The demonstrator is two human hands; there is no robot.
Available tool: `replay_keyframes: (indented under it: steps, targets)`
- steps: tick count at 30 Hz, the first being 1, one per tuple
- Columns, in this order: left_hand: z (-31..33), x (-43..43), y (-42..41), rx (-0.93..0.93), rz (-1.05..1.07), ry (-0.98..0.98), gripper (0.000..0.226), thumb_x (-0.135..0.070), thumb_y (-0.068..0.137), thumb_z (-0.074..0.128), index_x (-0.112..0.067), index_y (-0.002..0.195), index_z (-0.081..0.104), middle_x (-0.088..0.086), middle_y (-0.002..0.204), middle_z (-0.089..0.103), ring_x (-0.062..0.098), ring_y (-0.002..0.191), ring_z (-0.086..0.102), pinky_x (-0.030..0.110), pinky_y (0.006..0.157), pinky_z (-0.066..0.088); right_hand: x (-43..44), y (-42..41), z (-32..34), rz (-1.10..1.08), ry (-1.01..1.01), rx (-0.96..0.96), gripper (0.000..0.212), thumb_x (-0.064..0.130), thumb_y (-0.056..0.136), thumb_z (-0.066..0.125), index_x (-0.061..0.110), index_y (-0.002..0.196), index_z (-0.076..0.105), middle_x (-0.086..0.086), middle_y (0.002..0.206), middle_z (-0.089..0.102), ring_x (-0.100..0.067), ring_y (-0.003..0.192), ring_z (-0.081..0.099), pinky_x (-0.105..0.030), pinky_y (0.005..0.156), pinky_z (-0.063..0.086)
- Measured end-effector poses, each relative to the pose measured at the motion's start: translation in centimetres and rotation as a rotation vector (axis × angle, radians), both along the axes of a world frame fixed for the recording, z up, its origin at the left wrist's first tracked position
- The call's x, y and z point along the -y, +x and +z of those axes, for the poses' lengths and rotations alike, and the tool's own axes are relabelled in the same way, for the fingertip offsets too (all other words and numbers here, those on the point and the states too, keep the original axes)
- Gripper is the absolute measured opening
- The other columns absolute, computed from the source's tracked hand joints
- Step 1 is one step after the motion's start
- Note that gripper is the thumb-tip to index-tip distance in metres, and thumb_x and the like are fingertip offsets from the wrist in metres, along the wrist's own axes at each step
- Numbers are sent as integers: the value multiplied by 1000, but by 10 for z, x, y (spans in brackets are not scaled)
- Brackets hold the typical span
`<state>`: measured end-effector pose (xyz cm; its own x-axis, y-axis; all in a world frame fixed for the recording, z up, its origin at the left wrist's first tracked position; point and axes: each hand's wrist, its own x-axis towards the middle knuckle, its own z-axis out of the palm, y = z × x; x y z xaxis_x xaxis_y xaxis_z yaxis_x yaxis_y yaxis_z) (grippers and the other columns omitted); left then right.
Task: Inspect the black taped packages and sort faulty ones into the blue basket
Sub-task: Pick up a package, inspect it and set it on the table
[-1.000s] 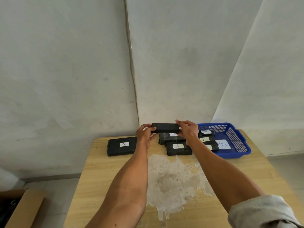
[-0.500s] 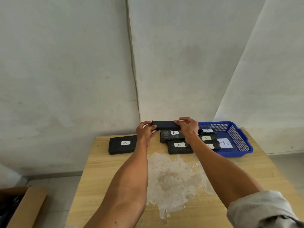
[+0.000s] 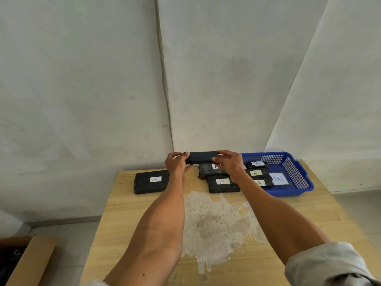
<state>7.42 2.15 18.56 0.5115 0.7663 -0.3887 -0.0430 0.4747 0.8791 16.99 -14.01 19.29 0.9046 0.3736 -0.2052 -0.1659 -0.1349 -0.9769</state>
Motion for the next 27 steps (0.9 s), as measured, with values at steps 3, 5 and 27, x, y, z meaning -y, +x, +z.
replay_keyframes:
  steps: [3, 5, 27]
  targets:
    - [-2, 3, 2, 13, -28, 1, 26, 1, 84, 75, -7, 105, 64, 9, 105, 63, 25, 99, 61, 47, 84, 61, 2, 0, -2, -16, -57, 75, 42, 3, 79, 82, 11, 118, 69, 0, 101, 74, -13, 85, 73, -23, 70, 61]
    - [-4, 4, 5, 20, -40, 6, 21, 3, 85, 72, -6, 103, 67, 8, 103, 64, 24, 101, 61, 45, 89, 59, 3, 0, -3, -28, -119, 130, 39, 6, 80, 82, 16, 116, 71, 1, 108, 73, -16, 89, 72, -25, 70, 62]
    - [-6, 8, 4, 128, -58, -65, 17, 6, 80, 76, -4, 91, 68, 17, 101, 70, 31, 94, 72, 41, 80, 63, -1, 4, 0, -195, -20, 40, 18, 20, 79, 85, 13, 94, 77, -2, 88, 75, -18, 84, 73, -31, 81, 62]
